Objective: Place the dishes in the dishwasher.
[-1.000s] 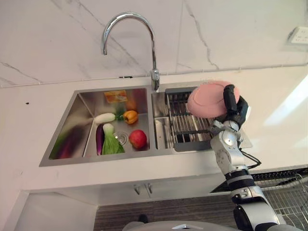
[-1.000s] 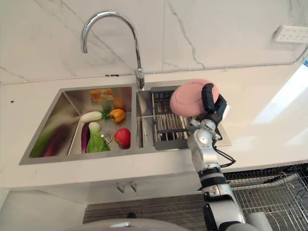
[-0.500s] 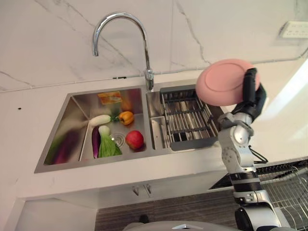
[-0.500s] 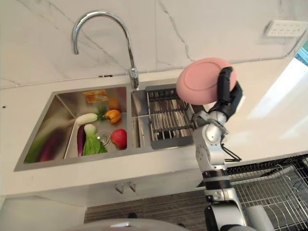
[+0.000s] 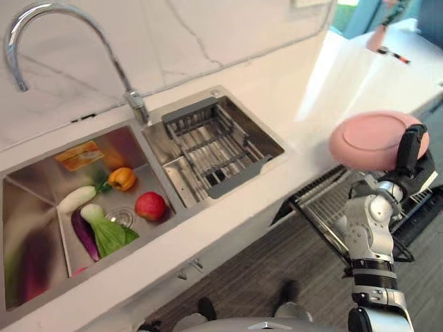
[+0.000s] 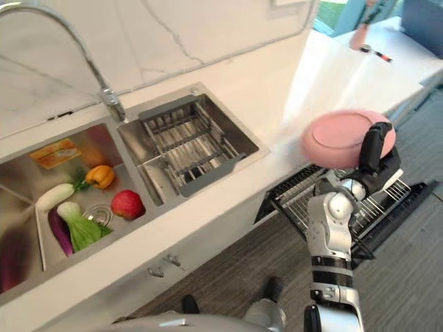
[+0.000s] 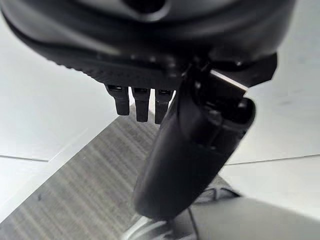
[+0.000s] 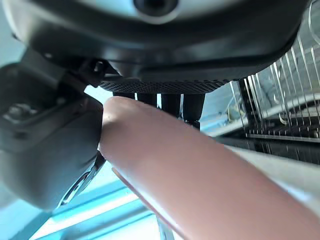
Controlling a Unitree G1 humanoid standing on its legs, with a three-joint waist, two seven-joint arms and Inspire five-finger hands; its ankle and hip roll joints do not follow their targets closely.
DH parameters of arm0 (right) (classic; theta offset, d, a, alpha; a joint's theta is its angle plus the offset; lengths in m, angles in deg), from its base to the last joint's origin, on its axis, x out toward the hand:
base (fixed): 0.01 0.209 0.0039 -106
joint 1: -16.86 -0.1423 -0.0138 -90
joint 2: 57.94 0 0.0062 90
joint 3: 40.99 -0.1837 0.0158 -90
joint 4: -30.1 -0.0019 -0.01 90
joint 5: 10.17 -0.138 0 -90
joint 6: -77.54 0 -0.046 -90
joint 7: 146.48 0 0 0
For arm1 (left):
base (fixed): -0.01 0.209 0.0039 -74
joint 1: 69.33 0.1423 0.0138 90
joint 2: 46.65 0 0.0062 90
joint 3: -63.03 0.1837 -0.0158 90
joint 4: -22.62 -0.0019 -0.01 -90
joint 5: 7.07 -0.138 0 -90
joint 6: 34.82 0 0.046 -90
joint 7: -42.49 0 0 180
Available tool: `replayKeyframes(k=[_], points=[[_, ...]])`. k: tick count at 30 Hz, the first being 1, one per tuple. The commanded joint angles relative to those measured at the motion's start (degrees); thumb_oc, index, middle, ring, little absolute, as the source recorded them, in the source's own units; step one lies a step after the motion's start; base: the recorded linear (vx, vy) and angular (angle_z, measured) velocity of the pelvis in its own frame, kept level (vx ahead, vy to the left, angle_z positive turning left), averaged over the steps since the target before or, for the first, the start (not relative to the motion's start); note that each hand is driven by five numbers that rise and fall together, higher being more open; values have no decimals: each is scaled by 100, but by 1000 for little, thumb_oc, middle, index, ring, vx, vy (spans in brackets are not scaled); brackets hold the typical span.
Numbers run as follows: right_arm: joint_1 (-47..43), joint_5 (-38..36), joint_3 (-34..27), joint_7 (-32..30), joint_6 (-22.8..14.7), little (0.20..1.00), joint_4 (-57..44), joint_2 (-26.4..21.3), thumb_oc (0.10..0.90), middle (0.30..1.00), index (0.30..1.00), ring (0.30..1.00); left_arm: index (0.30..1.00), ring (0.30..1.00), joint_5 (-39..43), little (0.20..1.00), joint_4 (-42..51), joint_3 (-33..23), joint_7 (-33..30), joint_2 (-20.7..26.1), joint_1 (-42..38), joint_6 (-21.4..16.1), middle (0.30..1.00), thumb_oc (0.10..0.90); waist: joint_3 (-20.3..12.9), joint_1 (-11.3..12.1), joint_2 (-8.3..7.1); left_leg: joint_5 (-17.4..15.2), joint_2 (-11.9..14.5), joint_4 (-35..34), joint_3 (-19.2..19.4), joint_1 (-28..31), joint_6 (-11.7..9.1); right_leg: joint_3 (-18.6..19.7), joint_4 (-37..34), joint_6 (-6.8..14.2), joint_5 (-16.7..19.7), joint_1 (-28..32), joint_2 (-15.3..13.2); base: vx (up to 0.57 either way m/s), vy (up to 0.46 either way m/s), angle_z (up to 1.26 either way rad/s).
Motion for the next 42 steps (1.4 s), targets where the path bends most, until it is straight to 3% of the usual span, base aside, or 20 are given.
replayKeyframes(k=[1,2,4,5,7,10,14,16,19,21,23,26,32,35,42], points=[[-769,494,-120,218,-596,300,-712,-580,400,300,300,300,900,900,39,900,-160,-42,-31,-87,-77,2,900,800,-255,267,-161,-731,2,53,-587,131,-126,388,415,19,332,236,9,-131,-33,-55],[-756,569,-200,220,-566,300,-710,-604,400,300,300,300,900,900,73,900,-163,-74,-10,-85,-60,-11,900,800,-328,288,-188,-680,-16,63,-547,36,-80,611,604,4,64,388,95,-130,-32,-43],[-760,605,-243,198,-597,300,-666,-635,400,300,300,300,900,900,147,900,-127,-84,-8,-81,-52,-38,900,800,-375,356,-224,-626,-29,75,-484,-23,-74,709,691,12,-60,503,129,-79,-82,-19],[-760,605,-243,198,-597,300,-666,-635,400,300,300,300,900,900,147,900,-127,-84,-8,-81,-52,-38,900,800,-375,356,-224,-626,-29,75,-484,-23,-74,709,691,12,-60,503,129,-152,-160,-27],[-821,639,-184,148,-629,300,-632,-617,400,300,300,300,900,900,382,900,-35,-61,-18,-147,-25,-41,900,800,-519,584,-341,-433,22,105,-224,-156,-162,446,322,40,-14,905,210,-130,-241,-61],[-925,706,3,207,-513,300,-505,-597,400,300,300,300,900,900,509,900,0,-136,-52,-199,76,-52,900,800,-574,705,-321,-343,191,132,-24,-68,-270,193,-72,-19,-129,1018,307,-21,-267,-53],[-849,756,287,405,-286,300,-383,-602,400,300,300,300,900,900,688,900,-8,-243,-47,-245,141,-62,900,800,-536,676,-252,-147,524,243,22,-21,-490,237,-410,-231,-377,1130,672,-5,-246,-48],[-848,756,289,405,-285,300,-384,-603,400,300,300,300,900,900,688,900,-8,-244,-47,-247,142,-62,900,800,-536,673,-248,-147,530,246,19,-21,-494,234,-414,-234,-377,1134,679,-15,-98,-4],[-730,837,449,547,-190,300,-304,-653,400,300,300,300,900,900,701,900,-53,-219,-19,-294,165,-87,900,800,-459,632,-177,-96,694,345,-297,-84,-607,411,-553,-406,-617,1158,961,-11,-165,2],[-740,851,543,636,-202,300,-214,-710,400,300,300,300,900,900,808,900,-40,-180,-29,-328,148,-162,900,800,-327,742,-157,-73,624,611,-908,-362,-635,393,-555,-505,-606,1095,988,-97,-88,8],[-630,922,587,731,-145,300,-86,-788,400,300,300,300,900,900,906,900,-62,-154,-42,-384,143,-174,900,800,-241,885,-152,-201,356,535,-1961,-574,-663,441,-571,-533,-601,1080,997,-31,-61,3],[-443,1154,418,730,17,300,-87,-921,400,300,300,300,900,900,786,900,-76,-135,-4,-385,140,-148,900,800,-251,860,-131,-97,313,400,-2055,-584,-661,312,-575,-543,-570,1090,993,35,13,7],[-812,1666,215,515,233,300,508,-1484,400,300,300,300,900,900,508,900,-107,-77,25,-329,189,-207,900,800,-204,908,-6,6,276,48,-1863,-621,-625,283,-606,-413,-418,765,899,-44,55,5],[-1171,2060,328,418,443,300,915,-1802,400,300,300,300,900,900,585,900,-9,-118,-21,-228,119,-284,900,800,-4,962,79,42,272,48,-1776,-740,-608,391,-606,-368,-316,510,849,-83,33,-8],[-1673,2414,579,343,640,300,1398,-1926,400,300,300,300,900,900,749,900,107,-47,-100,-228,-47,-397,900,800,423,999,219,122,243,48,-1808,-1021,-567,562,-606,-353,-175,127,798,-73,22,-12]])
